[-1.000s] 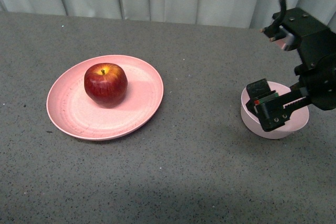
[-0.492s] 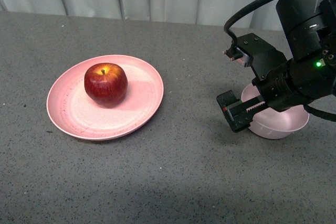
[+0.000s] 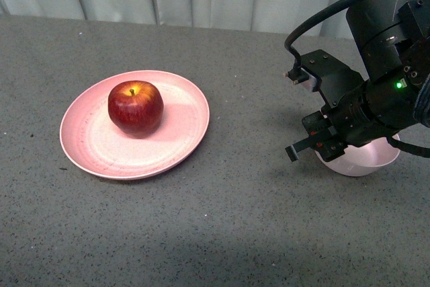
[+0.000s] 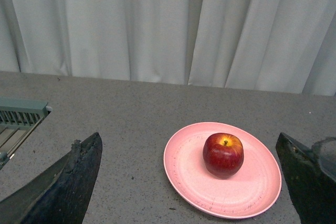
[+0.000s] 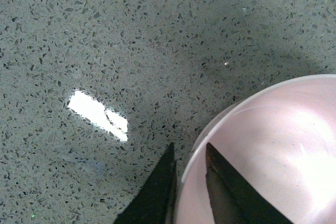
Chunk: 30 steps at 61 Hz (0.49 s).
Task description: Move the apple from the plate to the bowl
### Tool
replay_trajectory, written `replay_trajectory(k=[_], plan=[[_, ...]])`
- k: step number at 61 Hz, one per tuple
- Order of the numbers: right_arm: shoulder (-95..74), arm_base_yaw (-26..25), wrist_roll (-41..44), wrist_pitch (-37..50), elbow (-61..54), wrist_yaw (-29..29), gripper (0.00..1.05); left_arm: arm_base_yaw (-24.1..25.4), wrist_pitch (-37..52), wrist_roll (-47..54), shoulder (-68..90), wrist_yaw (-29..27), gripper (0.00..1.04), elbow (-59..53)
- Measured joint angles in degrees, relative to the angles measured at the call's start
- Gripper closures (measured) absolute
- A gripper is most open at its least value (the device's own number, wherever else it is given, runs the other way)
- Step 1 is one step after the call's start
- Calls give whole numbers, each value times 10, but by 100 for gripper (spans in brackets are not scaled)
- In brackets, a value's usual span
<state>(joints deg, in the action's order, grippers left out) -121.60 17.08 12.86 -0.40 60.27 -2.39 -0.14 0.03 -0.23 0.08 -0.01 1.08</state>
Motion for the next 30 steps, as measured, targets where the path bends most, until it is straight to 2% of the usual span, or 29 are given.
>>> replay_trajectory(k=[6, 15, 30], plan=[[0, 1, 1, -1, 0, 7, 104, 0, 0, 0, 0, 0, 7, 0], [2, 3, 0, 1, 2, 5, 104, 0, 0, 0, 0, 0, 7, 0], [16, 39, -21, 7, 27, -72, 104, 0, 0, 0, 0, 0, 7, 0]])
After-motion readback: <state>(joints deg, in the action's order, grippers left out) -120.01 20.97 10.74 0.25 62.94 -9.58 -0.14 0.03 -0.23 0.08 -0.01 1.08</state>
